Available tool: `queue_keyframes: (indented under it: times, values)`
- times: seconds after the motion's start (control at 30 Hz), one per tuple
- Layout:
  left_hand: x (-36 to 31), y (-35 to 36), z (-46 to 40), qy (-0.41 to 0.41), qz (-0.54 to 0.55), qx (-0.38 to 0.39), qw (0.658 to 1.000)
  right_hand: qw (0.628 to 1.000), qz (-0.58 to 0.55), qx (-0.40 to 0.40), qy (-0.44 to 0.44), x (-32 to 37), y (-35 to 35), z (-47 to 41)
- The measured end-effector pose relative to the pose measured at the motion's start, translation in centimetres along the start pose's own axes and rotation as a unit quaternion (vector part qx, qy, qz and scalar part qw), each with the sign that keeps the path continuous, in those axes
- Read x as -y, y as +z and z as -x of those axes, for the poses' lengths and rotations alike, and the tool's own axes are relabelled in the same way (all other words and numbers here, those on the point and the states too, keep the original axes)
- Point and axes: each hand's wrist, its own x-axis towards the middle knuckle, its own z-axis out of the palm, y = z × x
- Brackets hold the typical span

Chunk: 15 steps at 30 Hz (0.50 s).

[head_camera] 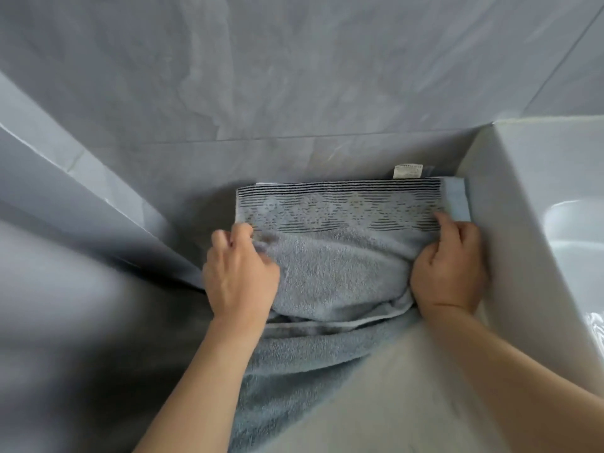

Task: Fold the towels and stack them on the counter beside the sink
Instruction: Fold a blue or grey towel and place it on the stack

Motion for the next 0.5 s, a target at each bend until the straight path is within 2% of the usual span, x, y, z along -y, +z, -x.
queue_keyframes:
  times: [0.1,0.17,0.2,0.3,0.33,0.4,0.5]
  values:
    - [-1.5,-0.6,-2.1,0.001,-0.016,-0.055,0.998,1.000,-0.021,-0.013,0.016,0.1,-0.1,0.0]
    - [-3.1,-0.2,-3.0,0.057,-0.044,-0.062,0.996,0.999,-0.031,-0.018,0.016,0.2,0.0,0.0]
    - [-3.8,0.3,-2.9,0.105,-0.047,-0.043,0.992,0.999,-0.031,-0.018,0.015,0.2,0.0,0.0]
    - [-5.0,3.1,-1.2,0.248,-0.053,0.091,0.963,1.000,-0.013,-0.007,0.018,0.2,-0.1,-0.1]
    - [-4.9,4.0,-0.9,0.257,-0.065,0.121,0.957,1.000,-0.006,-0.001,0.013,0.1,-0.1,-0.1]
    - [-4.7,5.0,-0.9,0.246,-0.081,0.130,0.957,1.000,0.002,0.011,0.005,-0.1,-0.1,-0.3]
    - [-4.6,3.7,0.5,0.251,-0.052,0.078,0.963,1.000,0.007,0.014,0.004,-0.2,-0.1,-0.3]
